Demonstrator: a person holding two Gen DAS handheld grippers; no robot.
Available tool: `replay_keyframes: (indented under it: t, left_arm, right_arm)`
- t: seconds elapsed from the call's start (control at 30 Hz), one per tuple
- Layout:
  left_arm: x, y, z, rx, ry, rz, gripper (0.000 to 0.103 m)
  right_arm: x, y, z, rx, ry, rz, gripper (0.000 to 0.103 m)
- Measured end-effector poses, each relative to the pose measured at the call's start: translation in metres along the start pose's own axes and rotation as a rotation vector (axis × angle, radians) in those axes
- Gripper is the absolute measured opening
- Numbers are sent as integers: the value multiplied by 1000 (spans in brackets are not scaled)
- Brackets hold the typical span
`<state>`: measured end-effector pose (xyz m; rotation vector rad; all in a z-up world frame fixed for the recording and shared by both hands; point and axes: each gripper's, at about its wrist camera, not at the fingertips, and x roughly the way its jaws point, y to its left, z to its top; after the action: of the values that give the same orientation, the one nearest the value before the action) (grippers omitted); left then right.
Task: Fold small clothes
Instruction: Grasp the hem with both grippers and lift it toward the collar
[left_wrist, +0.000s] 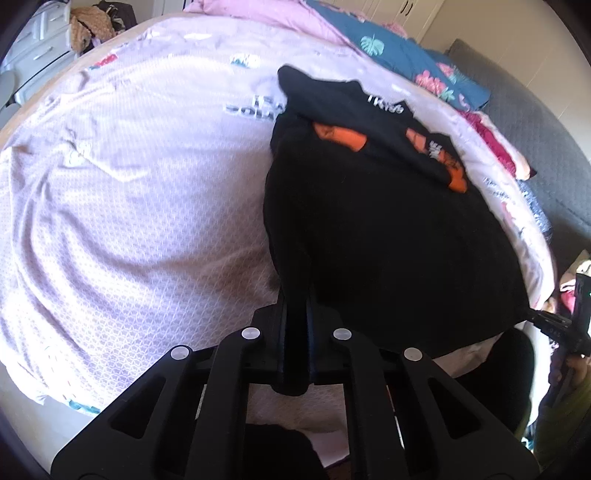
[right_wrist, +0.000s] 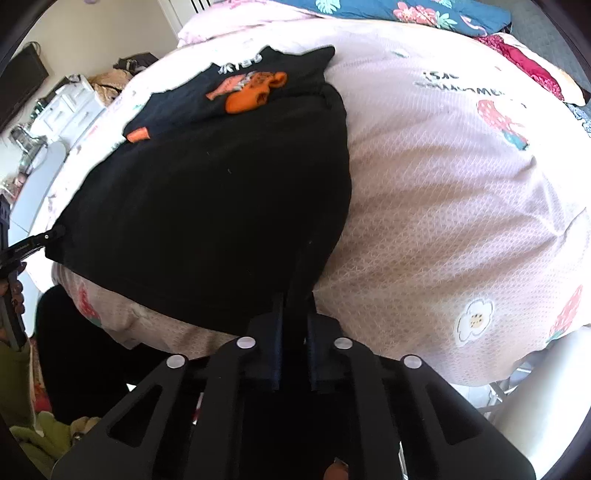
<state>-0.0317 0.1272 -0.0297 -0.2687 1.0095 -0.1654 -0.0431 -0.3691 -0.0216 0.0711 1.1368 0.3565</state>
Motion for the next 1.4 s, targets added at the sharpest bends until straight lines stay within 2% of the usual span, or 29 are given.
replay_keyframes:
  t: [0.1, 0.33, 0.5, 0.77, 1.03, 1.4]
  left_arm:
    - [-10, -6, 6, 9, -30, -15, 2]
    - [-28, -16, 26, 6, -96, -64, 2]
    - [-37, -16, 41, -4, -133, -83, 2]
    - [-48, -12, 72, -58, -205, -120, 2]
    - [-51, -11, 92, -102, -253, -144, 2]
    - [-45, -18, 128, -108, -298, -110, 2]
  right_arm:
    - [-16, 3, 8, 0, -62, 46, 9]
    - [-46, 5, 37, -7, -200, 77, 9]
    - [-67, -1, 59, -4, -295, 82, 9]
    - [-85, -15, 86, 35, -398, 73, 8]
    - [-91, -21, 107, 74, -454, 74, 8]
    - [-84, -20, 151, 80, -503, 37, 8]
